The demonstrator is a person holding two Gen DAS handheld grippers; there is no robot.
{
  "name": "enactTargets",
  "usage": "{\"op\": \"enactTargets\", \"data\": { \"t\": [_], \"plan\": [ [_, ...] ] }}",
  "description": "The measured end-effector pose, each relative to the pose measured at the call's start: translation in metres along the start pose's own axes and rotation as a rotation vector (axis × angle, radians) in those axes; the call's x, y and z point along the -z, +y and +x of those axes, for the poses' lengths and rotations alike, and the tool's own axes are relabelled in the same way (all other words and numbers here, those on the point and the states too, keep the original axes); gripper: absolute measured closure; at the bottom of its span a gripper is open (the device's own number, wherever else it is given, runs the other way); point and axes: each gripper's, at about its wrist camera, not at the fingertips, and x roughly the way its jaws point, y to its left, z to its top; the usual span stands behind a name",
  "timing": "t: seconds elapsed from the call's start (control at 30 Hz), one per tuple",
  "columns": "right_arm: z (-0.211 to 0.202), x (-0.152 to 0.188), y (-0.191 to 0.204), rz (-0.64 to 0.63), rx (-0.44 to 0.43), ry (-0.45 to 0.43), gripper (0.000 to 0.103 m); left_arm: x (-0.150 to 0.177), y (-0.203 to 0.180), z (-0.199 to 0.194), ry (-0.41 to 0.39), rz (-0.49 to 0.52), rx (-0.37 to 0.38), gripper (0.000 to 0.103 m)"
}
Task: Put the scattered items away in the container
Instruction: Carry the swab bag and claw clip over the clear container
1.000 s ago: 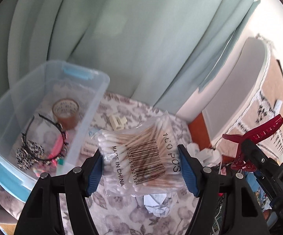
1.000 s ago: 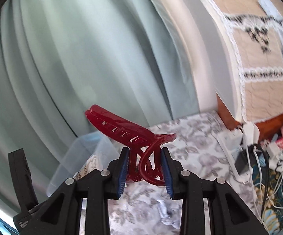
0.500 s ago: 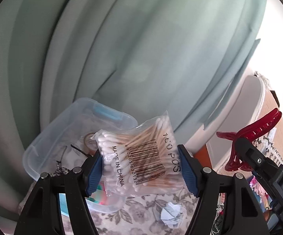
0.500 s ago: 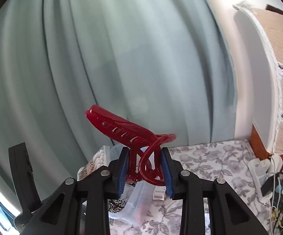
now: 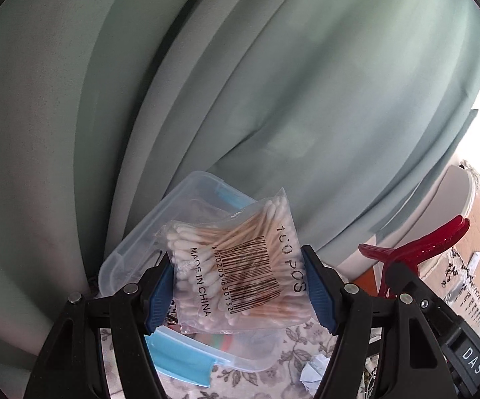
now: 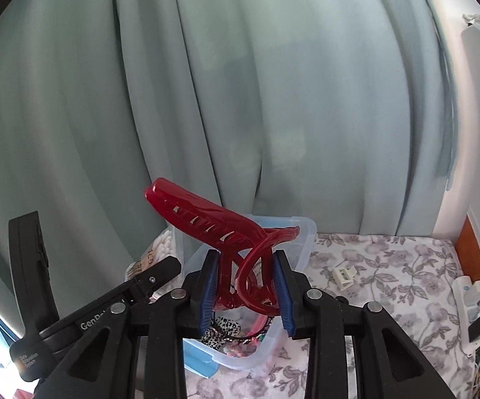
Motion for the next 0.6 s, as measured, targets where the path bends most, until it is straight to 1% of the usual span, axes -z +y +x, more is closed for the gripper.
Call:
{"op": "enactTargets", "data": {
  "t": [0.17, 0.47, 0.6],
  "plan": [
    [0.017, 0.005, 0.006, -0.009, -0.009, 0.042, 0.068, 0.001, 0.013, 0.008, 0.020, -0.019, -0.014, 0.031],
    [0.045, 0.014, -0.001, -0.009, -0.010, 0.114, 0.068, 0.003, 0.029, 0.022, 0.061, -0.044, -0.033, 0.031],
    [0.052, 0.018, 0.001, -0.009, -0.009, 0.148, 0.068, 0.004, 0.036, 0.029, 0.082, -0.053, -0.040, 0.031]
  ]
}}
